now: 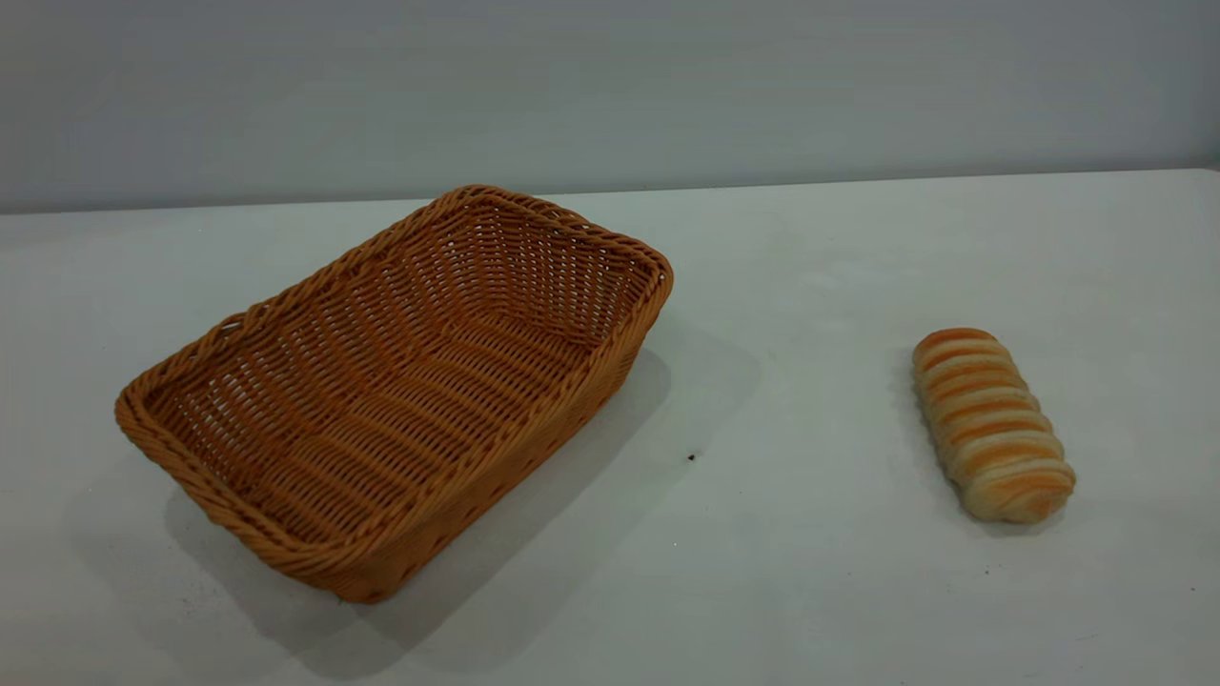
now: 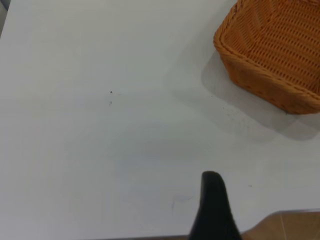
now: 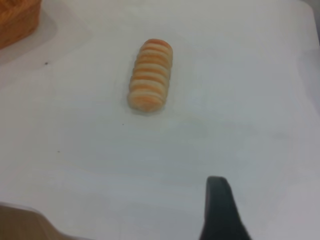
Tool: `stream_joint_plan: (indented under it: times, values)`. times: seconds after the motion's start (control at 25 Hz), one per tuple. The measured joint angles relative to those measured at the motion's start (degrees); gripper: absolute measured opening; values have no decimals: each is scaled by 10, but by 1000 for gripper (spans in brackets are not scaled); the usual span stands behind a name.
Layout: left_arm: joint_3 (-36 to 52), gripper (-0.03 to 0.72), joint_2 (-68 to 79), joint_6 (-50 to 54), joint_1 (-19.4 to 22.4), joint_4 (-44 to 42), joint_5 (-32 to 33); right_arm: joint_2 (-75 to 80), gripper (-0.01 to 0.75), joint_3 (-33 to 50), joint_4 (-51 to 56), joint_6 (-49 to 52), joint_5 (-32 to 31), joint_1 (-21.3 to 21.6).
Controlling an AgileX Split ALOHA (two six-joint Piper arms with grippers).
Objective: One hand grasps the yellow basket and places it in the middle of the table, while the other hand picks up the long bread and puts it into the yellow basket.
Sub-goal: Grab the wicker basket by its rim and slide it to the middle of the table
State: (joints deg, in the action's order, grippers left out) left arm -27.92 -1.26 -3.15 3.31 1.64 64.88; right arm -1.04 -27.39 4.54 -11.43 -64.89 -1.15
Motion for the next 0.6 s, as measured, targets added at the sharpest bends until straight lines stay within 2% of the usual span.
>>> stream_joint_plan:
  times: [0.6]
  values:
    - [0, 594, 0, 0, 0, 0, 0, 0, 494, 0, 0, 0, 0, 0]
